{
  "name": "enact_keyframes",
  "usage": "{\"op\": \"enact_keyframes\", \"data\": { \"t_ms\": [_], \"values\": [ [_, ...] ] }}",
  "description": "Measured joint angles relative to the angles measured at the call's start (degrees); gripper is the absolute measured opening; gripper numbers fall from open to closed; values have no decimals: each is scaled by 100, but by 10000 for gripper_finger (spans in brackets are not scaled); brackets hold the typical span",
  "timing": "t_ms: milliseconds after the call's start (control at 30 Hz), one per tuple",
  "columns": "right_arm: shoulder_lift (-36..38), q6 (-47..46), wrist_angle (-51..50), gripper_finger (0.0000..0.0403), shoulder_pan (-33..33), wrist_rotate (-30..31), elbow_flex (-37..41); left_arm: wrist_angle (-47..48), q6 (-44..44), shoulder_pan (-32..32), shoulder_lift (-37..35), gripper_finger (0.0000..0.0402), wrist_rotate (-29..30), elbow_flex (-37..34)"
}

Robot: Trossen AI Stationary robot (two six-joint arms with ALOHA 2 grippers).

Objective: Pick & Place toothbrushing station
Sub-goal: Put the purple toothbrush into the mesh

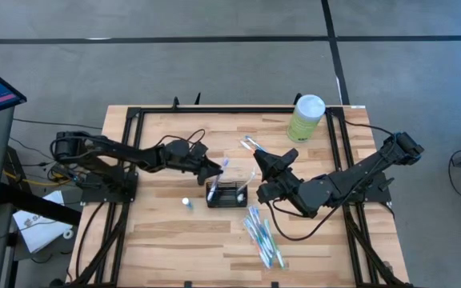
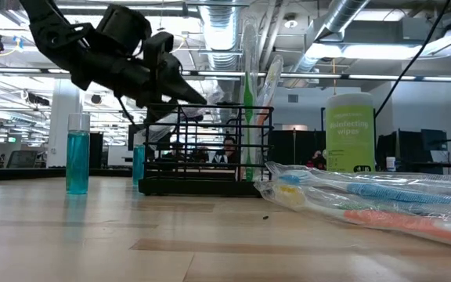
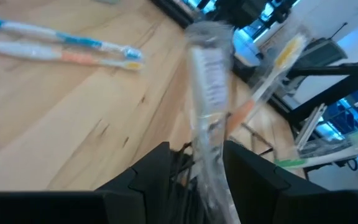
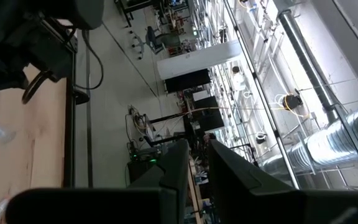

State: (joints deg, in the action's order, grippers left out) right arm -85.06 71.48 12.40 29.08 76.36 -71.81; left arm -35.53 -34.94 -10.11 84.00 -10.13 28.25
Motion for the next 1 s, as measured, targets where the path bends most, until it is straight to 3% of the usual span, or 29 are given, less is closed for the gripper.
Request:
{"op": "enact_keyframes", "data": {
  "t_ms": [300,567,800,1000],
  "values": [
    [0,0,0,54,0,0,0,-54,108,0,58,125,-38,222],
    [0,0,0,54,0,0,0,-55,355,2,58,15,-90,238],
    [0,0,0,54,0,2,0,-58,684,118,20,7,-49,238],
    [0,0,-2,54,0,9,0,-70,1060,439,-247,10,394,232]
  ]
}}
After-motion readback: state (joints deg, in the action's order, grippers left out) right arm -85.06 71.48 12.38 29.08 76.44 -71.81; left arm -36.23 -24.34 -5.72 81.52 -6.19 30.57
